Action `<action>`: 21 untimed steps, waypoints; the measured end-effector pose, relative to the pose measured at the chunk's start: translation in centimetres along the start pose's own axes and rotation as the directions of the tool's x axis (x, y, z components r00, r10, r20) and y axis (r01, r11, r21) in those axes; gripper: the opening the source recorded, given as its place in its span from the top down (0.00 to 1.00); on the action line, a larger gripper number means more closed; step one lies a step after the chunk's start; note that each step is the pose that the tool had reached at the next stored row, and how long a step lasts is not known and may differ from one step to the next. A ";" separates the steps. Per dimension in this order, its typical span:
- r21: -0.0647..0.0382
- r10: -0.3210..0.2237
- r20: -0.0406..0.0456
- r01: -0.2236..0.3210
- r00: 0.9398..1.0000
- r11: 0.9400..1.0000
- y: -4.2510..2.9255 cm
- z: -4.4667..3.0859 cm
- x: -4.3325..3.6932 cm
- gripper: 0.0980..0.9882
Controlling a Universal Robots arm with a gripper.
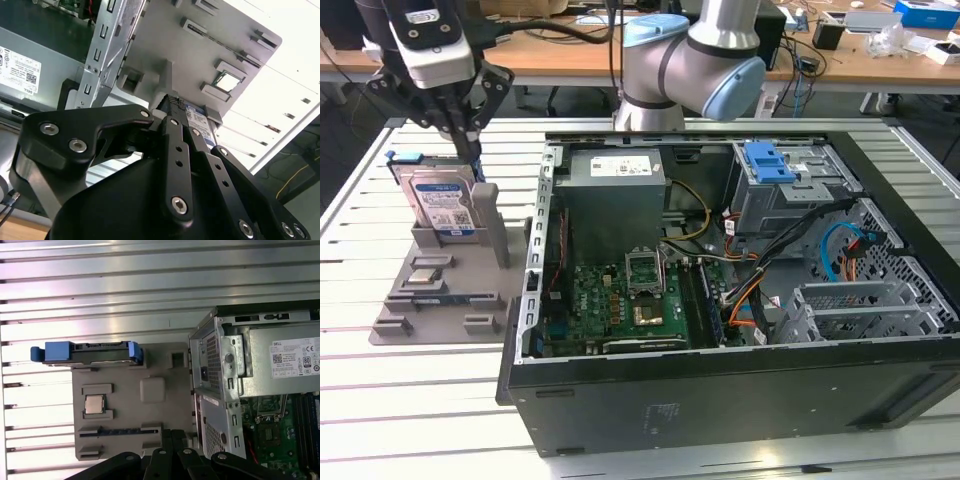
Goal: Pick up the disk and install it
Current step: 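Reach for the disk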
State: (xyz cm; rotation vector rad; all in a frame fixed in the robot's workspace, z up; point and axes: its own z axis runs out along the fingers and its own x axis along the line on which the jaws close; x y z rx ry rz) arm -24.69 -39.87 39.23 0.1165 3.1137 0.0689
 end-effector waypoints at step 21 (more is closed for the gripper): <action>0.000 0.000 0.000 0.000 1.000 1.000 -0.33 -0.05 4.48 0.99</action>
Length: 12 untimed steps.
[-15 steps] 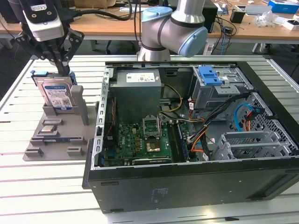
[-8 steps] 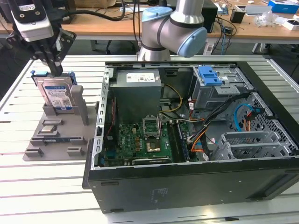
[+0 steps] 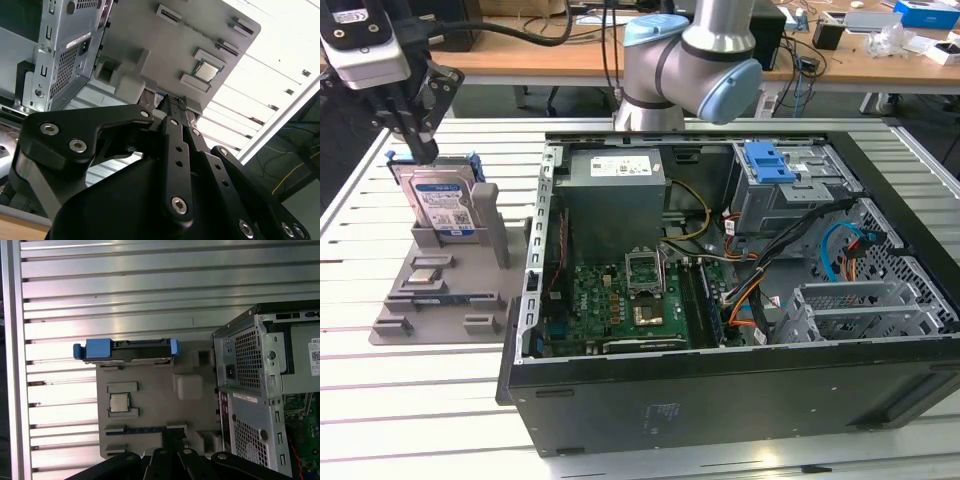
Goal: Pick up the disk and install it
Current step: 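Reach for the disk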
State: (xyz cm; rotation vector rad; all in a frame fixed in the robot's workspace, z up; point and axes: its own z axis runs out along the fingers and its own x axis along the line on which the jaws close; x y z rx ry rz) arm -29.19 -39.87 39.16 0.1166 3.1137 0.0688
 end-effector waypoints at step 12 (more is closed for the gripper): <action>0.000 0.000 0.000 0.000 1.000 1.000 -0.19 0.00 2.57 0.99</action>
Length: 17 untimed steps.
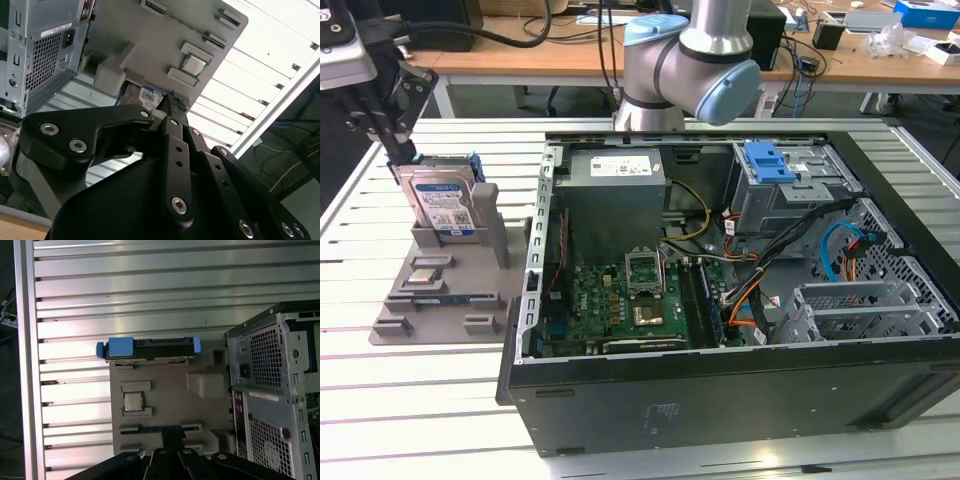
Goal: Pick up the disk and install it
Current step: 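Reach for the disk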
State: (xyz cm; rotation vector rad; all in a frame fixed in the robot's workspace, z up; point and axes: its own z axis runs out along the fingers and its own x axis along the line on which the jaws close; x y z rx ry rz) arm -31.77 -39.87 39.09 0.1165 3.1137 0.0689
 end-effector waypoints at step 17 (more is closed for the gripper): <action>0.000 0.000 0.000 0.000 1.000 1.000 0.77 0.12 3.28 0.99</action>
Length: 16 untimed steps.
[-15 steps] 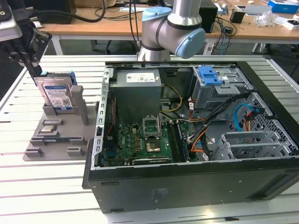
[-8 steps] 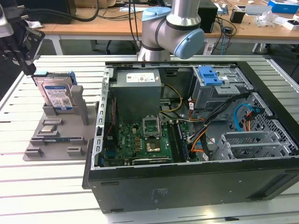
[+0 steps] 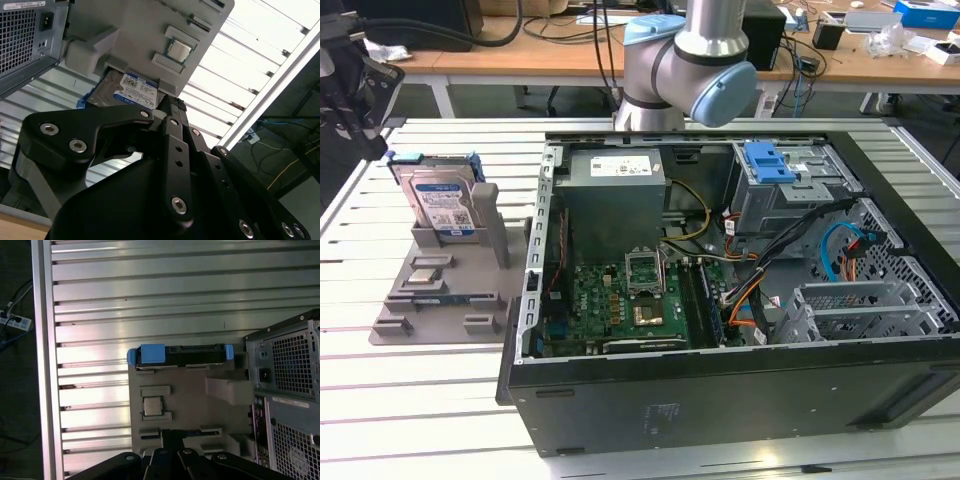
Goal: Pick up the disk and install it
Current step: 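Reach for the disk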
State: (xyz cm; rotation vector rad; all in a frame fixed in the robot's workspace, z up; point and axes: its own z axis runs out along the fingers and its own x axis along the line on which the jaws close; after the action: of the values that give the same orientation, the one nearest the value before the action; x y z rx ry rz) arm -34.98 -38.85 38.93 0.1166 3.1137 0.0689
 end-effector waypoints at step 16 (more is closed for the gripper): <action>0.002 0.000 0.000 0.000 1.000 1.000 1.38 0.28 1.02 0.99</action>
State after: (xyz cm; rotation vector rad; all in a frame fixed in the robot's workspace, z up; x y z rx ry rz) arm -35.89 -37.39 38.68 0.1164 3.1137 0.0658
